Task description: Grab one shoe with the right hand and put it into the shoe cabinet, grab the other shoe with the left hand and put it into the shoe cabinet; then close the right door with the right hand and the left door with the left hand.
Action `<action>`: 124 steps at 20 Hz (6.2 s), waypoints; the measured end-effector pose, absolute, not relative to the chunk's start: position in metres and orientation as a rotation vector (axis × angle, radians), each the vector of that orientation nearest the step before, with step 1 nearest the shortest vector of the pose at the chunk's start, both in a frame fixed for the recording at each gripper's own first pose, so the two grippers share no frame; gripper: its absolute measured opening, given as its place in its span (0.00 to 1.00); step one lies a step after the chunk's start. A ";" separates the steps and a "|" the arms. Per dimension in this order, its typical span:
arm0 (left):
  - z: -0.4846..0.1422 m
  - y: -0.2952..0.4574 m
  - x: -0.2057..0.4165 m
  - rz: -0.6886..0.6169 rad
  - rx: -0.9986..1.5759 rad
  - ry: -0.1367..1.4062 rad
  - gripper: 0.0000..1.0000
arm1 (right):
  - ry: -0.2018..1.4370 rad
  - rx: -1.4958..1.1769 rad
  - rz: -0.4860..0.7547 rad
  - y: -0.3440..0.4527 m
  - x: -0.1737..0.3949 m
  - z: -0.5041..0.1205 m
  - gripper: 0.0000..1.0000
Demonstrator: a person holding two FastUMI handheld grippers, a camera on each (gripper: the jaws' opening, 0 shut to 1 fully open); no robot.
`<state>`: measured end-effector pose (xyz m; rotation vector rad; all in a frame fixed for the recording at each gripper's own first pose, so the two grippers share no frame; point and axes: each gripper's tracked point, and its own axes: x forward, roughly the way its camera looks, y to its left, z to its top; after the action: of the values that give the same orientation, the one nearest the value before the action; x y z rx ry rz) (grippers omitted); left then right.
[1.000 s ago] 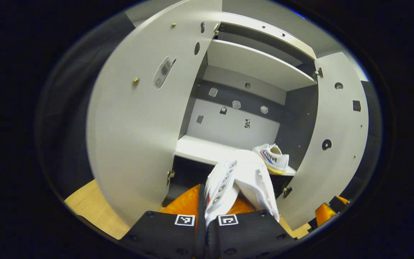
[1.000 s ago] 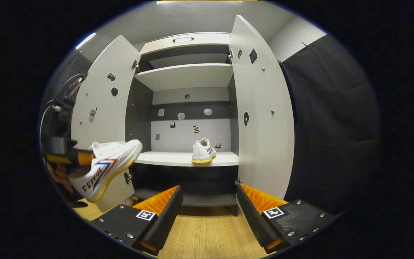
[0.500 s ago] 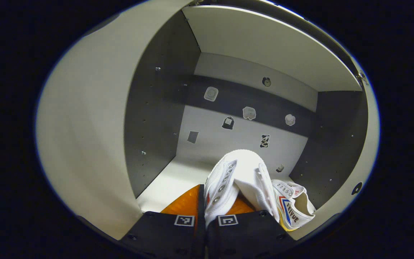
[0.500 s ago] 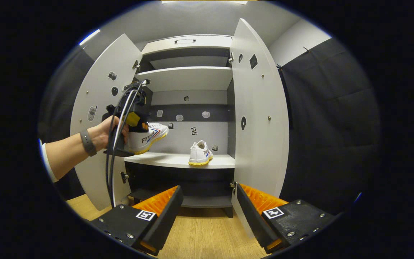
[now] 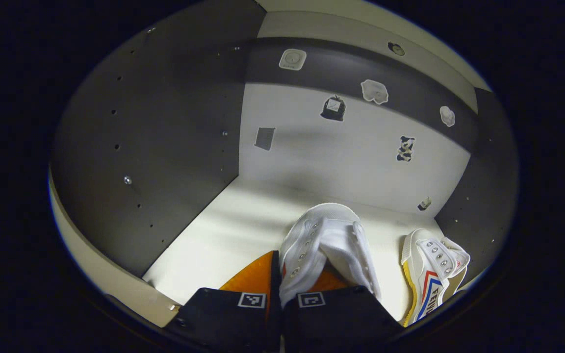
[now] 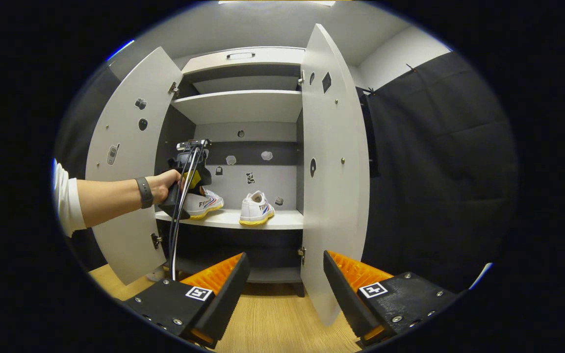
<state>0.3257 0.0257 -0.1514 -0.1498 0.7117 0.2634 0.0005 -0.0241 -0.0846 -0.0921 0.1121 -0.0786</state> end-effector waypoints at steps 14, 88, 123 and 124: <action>-0.126 0.015 0.308 0.185 -0.105 0.676 0.44 | 0.122 -0.039 -0.055 -0.026 0.009 -0.093 0.93; -0.069 0.001 -0.030 0.010 -0.008 0.067 0.97 | -0.067 -0.098 0.057 -0.066 0.076 0.093 0.80; -0.075 0.036 -0.031 0.077 0.011 0.071 0.99 | -0.021 -0.060 0.178 0.056 0.171 0.061 0.91; -0.075 0.034 -0.031 0.075 0.017 0.070 0.99 | -0.023 -0.066 0.174 0.056 0.173 0.060 0.91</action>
<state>-0.0311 0.0338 -0.0747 0.0166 0.0698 0.0748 0.1726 0.0563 0.0604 -0.0657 -0.0233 0.1738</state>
